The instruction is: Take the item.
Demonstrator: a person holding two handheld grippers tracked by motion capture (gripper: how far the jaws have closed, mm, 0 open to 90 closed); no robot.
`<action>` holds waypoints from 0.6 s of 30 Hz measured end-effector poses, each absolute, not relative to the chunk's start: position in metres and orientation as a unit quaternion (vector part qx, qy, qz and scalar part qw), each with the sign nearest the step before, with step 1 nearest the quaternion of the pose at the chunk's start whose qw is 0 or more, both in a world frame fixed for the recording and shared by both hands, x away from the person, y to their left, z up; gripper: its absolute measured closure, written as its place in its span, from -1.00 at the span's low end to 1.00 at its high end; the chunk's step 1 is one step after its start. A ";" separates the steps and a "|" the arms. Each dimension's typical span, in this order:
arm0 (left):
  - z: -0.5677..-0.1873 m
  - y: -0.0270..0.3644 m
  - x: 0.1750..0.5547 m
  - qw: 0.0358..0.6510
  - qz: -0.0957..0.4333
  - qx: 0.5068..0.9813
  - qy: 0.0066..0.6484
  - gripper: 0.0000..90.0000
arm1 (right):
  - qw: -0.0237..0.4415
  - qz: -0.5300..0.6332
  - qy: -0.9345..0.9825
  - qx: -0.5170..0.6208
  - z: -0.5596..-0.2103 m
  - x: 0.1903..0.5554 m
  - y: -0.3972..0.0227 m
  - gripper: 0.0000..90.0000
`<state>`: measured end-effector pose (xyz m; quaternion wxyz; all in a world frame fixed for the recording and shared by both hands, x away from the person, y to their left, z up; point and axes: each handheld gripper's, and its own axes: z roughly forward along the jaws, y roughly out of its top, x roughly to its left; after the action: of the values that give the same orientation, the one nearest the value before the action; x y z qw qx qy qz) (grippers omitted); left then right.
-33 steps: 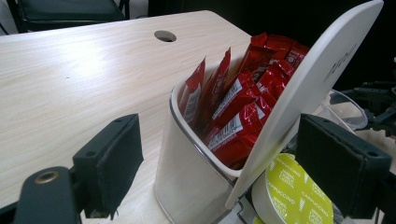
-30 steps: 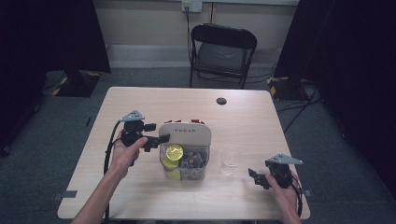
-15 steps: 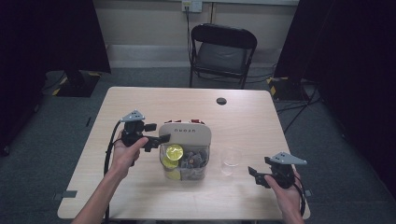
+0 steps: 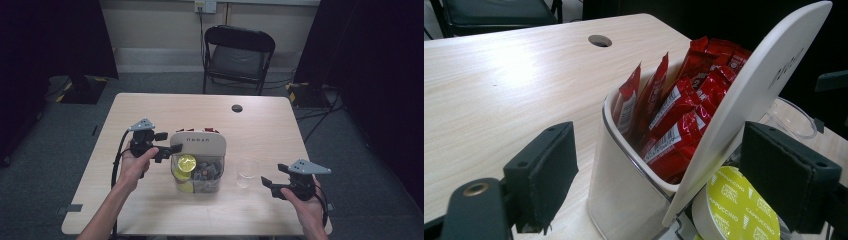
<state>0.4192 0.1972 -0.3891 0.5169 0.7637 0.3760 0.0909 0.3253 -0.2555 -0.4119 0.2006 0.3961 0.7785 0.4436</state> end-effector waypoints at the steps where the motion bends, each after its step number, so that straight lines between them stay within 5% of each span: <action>1: -0.389 0.197 0.419 0.518 0.092 0.764 0.375 -0.66 | 0.200 0.446 0.778 0.395 -0.410 0.325 -0.254 -0.53; 18: -0.390 0.196 0.418 0.515 0.095 0.766 0.373 -0.65 | 0.149 0.484 0.790 0.345 -0.390 0.337 -0.216 -0.28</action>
<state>0.4184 0.1962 -0.3902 0.5146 0.7660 0.3735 0.0946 0.3371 -0.2155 -0.3901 0.1492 0.3453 0.7902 0.4838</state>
